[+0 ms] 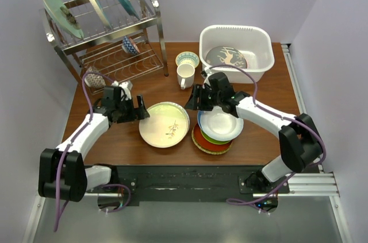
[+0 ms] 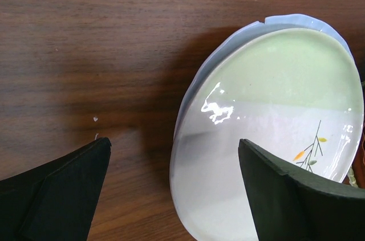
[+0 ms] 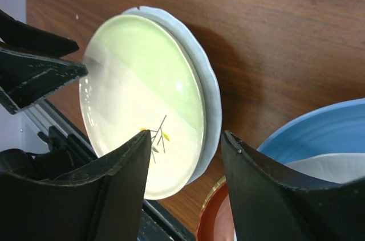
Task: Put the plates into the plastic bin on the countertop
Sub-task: Pick up the plate at the center of the board.
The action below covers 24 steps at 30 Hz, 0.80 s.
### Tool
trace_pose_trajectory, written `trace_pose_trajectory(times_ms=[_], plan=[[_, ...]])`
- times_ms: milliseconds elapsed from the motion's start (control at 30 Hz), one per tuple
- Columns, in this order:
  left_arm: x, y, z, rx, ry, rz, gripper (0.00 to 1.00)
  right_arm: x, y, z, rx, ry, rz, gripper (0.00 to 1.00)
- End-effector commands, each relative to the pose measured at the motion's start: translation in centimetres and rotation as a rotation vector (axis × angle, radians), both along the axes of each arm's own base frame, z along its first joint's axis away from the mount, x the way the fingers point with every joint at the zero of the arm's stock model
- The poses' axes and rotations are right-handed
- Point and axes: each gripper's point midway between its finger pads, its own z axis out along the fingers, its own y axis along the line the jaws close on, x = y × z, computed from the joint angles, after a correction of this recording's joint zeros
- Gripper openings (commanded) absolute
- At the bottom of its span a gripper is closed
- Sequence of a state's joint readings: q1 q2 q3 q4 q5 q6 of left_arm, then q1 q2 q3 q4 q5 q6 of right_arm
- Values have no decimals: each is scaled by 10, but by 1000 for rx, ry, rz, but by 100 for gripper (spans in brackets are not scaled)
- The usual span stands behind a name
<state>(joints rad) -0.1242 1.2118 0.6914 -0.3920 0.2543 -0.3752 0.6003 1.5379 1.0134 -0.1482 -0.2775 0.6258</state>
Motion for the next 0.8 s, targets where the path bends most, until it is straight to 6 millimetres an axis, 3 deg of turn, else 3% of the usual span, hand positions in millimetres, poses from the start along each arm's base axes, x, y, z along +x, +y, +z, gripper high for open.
trace_pose_trajectory(times_ms=[0,333,767], plan=[[4,-3,6,-28,-8,-9,98,-6,4,-13,-32,0,18,55],[4,-6,3,-41,6,-24,98,-25,9,-46,-23,72,54,53],[3,-8,2,-44,11,-31,98,-32,11,-40,4,54,48,46]])
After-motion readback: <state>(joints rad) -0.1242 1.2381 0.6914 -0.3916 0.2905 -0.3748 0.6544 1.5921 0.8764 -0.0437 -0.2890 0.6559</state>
